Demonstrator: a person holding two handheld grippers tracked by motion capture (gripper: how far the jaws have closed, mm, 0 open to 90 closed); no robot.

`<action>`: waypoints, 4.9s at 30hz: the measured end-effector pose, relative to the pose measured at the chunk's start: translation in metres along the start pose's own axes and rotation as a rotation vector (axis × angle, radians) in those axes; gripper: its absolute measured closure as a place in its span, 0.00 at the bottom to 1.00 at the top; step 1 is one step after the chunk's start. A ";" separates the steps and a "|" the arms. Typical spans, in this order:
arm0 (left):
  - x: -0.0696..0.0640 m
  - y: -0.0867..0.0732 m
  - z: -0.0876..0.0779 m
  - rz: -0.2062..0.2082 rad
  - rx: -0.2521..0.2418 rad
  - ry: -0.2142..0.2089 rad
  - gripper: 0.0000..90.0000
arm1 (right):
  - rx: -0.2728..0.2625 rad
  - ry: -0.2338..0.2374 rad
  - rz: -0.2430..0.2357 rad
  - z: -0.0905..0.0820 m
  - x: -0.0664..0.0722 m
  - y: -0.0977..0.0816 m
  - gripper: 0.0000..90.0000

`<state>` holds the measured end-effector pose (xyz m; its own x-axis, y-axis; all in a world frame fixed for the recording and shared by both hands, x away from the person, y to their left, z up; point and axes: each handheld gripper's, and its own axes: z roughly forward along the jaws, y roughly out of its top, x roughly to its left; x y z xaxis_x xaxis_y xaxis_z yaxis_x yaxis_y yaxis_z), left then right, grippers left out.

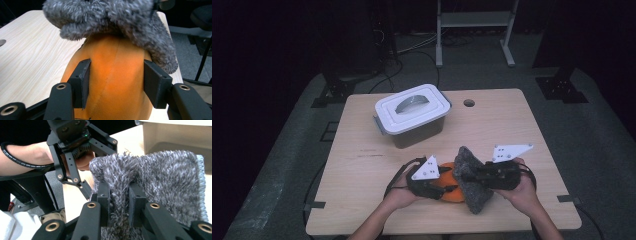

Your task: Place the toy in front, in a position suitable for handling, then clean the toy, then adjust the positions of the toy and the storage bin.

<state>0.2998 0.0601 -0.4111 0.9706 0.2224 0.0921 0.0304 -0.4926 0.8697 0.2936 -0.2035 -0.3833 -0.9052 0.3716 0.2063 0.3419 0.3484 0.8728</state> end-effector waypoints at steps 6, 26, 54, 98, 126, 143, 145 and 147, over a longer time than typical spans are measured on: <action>0.003 -0.002 -0.001 -0.012 -0.008 -0.002 0.47 | -0.013 -0.003 0.049 -0.005 -0.013 -0.008 0.82; 0.008 -0.006 -0.004 -0.036 -0.021 -0.009 0.45 | -0.002 -0.030 0.030 -0.006 -0.006 -0.005 0.82; 0.006 -0.006 0.000 -0.027 -0.020 -0.021 0.44 | 0.001 0.001 0.017 0.000 0.002 -0.001 0.82; 0.014 -0.005 -0.018 -0.039 0.041 0.020 0.42 | -0.010 -0.014 0.122 0.009 -0.025 -0.012 0.83; 0.016 -0.009 -0.016 -0.079 0.104 -0.117 0.26 | 0.110 0.078 0.158 0.010 -0.032 -0.032 0.83; 0.022 -0.008 -0.013 -0.133 0.137 -0.120 0.15 | 0.125 0.128 0.109 0.017 -0.019 -0.026 0.82; 0.022 -0.010 -0.009 -0.145 0.145 -0.130 0.12 | 0.129 0.134 0.100 0.018 -0.017 -0.025 0.82; 0.019 -0.013 -0.005 -0.131 0.158 -0.167 0.16 | 0.146 0.146 0.086 0.020 -0.014 -0.026 0.82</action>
<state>0.3172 0.0750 -0.4187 0.9815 0.1577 -0.1090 0.1827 -0.5970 0.7812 0.3028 -0.2007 -0.4173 -0.8943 0.2803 0.3487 0.4430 0.4454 0.7781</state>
